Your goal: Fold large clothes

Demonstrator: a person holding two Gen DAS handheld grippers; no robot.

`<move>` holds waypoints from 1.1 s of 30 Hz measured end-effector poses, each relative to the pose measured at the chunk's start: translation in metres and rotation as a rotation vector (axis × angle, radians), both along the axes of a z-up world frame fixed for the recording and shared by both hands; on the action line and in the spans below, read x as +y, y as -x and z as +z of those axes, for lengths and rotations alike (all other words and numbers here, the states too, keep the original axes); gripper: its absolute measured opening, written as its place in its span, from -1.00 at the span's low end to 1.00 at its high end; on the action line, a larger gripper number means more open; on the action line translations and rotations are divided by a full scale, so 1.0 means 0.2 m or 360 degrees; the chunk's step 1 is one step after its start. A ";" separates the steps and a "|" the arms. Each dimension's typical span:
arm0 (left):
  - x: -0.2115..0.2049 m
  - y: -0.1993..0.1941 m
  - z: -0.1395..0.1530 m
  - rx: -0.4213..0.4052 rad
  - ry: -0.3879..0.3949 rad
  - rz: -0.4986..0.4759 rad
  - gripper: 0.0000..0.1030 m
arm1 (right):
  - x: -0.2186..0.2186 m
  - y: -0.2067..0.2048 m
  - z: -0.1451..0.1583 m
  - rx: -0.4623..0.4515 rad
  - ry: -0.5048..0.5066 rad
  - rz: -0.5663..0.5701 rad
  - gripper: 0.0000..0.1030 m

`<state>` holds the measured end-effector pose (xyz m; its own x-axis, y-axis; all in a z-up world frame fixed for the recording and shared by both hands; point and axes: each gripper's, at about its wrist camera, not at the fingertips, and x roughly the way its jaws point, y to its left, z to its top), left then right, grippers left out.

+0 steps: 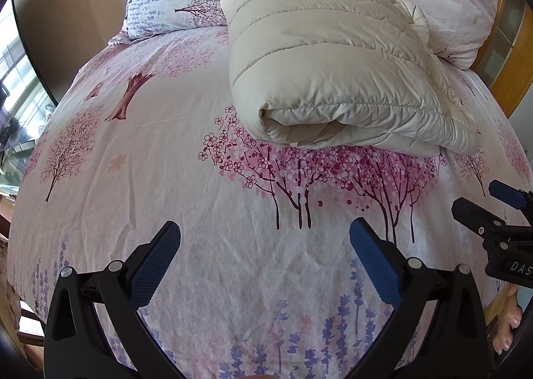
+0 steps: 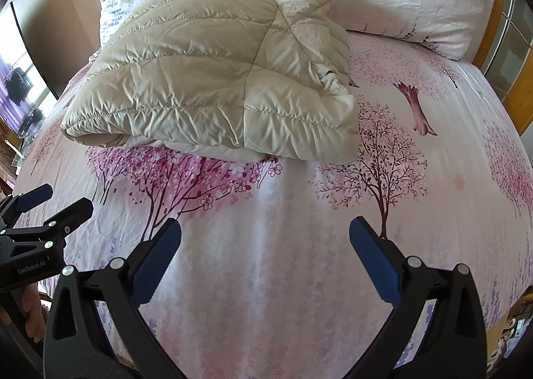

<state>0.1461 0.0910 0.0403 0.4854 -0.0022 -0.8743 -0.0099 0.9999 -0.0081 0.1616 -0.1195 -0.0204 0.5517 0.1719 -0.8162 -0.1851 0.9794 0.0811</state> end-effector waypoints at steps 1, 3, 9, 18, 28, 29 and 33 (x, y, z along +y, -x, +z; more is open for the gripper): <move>0.00 0.00 0.00 0.0000 0.0002 0.0000 0.97 | 0.00 0.00 0.00 -0.0001 0.0001 0.0001 0.96; 0.00 0.00 0.00 0.0001 0.0002 0.0002 0.97 | 0.00 0.00 0.00 0.0000 0.0000 0.0002 0.96; 0.00 0.00 0.00 0.0000 0.0004 0.0003 0.97 | 0.00 -0.01 0.00 0.0003 -0.0004 0.0001 0.96; 0.00 -0.01 -0.01 0.0005 0.0012 -0.0003 0.97 | 0.00 -0.01 -0.01 0.0009 -0.0011 0.0000 0.96; 0.00 -0.01 0.00 0.0002 0.0012 -0.0008 0.97 | -0.01 -0.03 -0.02 0.0032 -0.0050 -0.0002 0.96; 0.00 -0.01 0.00 0.0002 0.0012 -0.0008 0.97 | -0.01 -0.02 -0.02 0.0033 -0.0053 -0.0003 0.96; 0.00 -0.01 0.00 0.0002 0.0016 -0.0009 0.97 | -0.01 -0.03 -0.02 0.0041 -0.0061 0.0002 0.96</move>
<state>0.1474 0.0904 0.0393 0.4842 -0.0138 -0.8748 -0.0039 0.9998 -0.0180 0.1677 -0.1217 -0.0252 0.5306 0.2041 -0.8227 -0.1837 0.9752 0.1235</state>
